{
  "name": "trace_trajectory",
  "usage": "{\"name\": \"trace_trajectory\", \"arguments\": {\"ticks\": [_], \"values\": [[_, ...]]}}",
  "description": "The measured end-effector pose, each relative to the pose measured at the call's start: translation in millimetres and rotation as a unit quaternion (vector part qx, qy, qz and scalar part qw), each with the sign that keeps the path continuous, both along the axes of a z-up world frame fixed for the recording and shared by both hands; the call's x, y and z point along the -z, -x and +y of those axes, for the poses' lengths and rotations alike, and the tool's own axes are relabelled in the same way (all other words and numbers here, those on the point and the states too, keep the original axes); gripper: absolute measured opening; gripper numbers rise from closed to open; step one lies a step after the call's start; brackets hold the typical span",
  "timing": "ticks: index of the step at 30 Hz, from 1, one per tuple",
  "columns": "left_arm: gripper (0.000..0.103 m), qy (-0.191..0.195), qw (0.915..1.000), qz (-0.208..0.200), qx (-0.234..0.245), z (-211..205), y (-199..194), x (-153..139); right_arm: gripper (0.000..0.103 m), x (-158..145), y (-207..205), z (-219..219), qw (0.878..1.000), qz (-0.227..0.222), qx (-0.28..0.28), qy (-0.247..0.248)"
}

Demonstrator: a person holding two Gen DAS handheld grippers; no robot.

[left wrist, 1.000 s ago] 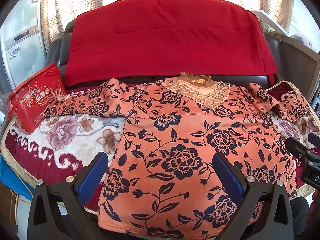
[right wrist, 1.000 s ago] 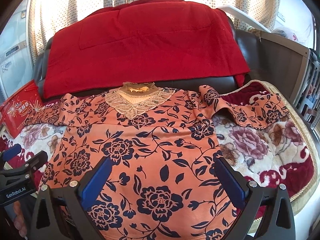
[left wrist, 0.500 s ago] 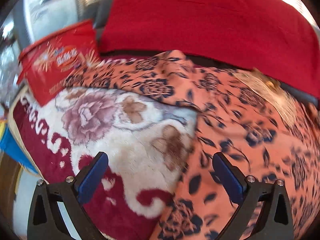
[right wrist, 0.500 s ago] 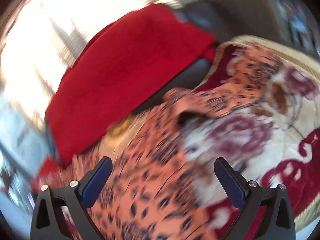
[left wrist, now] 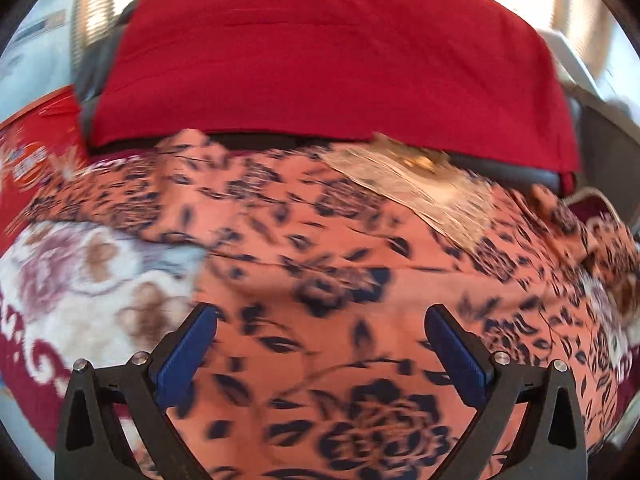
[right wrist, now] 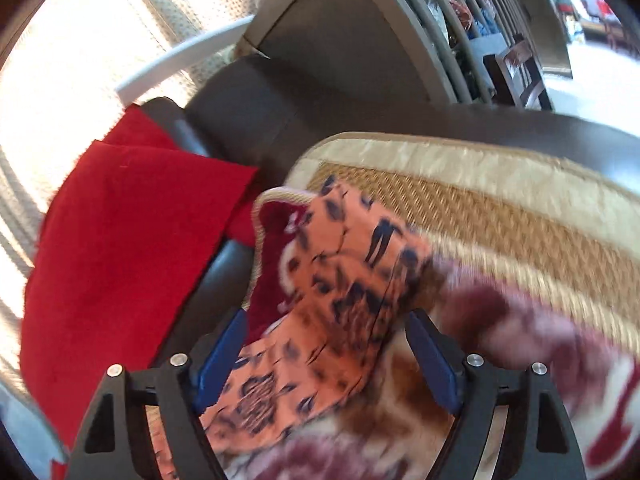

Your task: Fold small clothes

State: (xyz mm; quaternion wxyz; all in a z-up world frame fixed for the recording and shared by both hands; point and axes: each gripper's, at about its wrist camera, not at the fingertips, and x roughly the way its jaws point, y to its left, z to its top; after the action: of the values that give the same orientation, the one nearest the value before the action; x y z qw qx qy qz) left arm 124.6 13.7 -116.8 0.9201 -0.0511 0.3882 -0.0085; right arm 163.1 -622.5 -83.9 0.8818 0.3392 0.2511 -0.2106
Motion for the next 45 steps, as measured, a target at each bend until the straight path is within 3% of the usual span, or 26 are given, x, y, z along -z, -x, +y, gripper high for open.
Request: {"name": "trace_trajectory", "arguments": {"ticks": [3,5,6,8,13,17,22,24,28,32,34,36,40,42,43,44,45], "values": [[0.103,-0.026,0.9993,0.018,0.022,-17.6,-2.5,14.8,0.057,0.8,-15.0,-3.9,1.000,0.022,0.011,0.017],[0.103,-0.034,0.9983,0.033,0.033,-21.6,-4.5,24.1,0.033,0.9,-31.0,-3.2,0.997,0.058,0.008,0.042],[0.103,-0.025,0.9987,0.031,0.033,-18.8,-4.4,25.0,0.032,0.1,-36.7,-3.5,0.996,0.071,0.005,0.052],[0.103,-0.005,0.9988,0.038,0.030,-13.3,-5.1,26.2,0.015,-6.3,-43.6,4.1,0.994,0.086,-0.008,0.067],[0.103,0.045,0.9975,0.050,0.021,-4.3,3.4,35.6,0.012,-54.9,-53.1,53.1,0.989,0.071,-0.056,0.117],[0.103,0.055,0.9969,0.050,0.027,-0.8,6.3,37.3,0.009,-102.4,-63.3,123.5,0.980,0.033,-0.121,0.152],[0.103,0.071,0.9959,0.042,0.037,5.5,10.7,40.8,0.009,-156.9,-69.2,249.2,0.954,-0.038,-0.242,0.170],[0.103,0.072,0.9956,0.042,0.043,6.6,11.0,40.5,0.009,-171.7,-68.0,314.1,0.935,-0.070,-0.304,0.169],[0.103,0.074,0.9950,0.042,0.053,8.6,9.6,41.2,0.009,-172.1,-63.1,407.1,0.902,-0.098,-0.391,0.152],[0.103,0.076,0.9942,0.042,0.064,10.9,11.7,41.1,0.010,-135.9,-62.0,485.0,0.867,-0.060,-0.474,0.141],[0.103,0.084,0.9931,0.045,0.069,14.9,12.8,41.0,0.010,-110.4,-58.3,507.2,0.858,-0.036,-0.493,0.140],[0.103,0.087,0.9925,0.044,0.074,17.8,15.3,41.2,0.010,-87.3,-68.9,500.7,0.864,-0.014,-0.491,0.111],[0.103,0.084,0.9922,0.040,0.082,20.3,19.4,41.8,0.014,-60.8,-60.0,433.6,0.903,0.001,-0.427,0.042],[0.103,0.085,0.9921,0.039,0.084,21.0,19.6,41.6,0.038,-52.3,-57.0,368.9,0.933,0.008,-0.359,0.020],[0.103,0.086,0.9921,0.039,0.083,20.9,19.3,41.8,0.081,-50.0,-52.8,337.4,0.947,0.012,-0.319,0.025],[0.103,0.085,0.9922,0.039,0.082,20.7,19.5,42.0,0.099,-49.2,-48.1,311.4,0.958,0.012,-0.282,0.041],[0.103,0.083,0.9926,0.037,0.081,20.3,20.0,42.1,0.098,-48.6,-39.1,275.3,0.970,0.015,-0.231,0.071]]}}
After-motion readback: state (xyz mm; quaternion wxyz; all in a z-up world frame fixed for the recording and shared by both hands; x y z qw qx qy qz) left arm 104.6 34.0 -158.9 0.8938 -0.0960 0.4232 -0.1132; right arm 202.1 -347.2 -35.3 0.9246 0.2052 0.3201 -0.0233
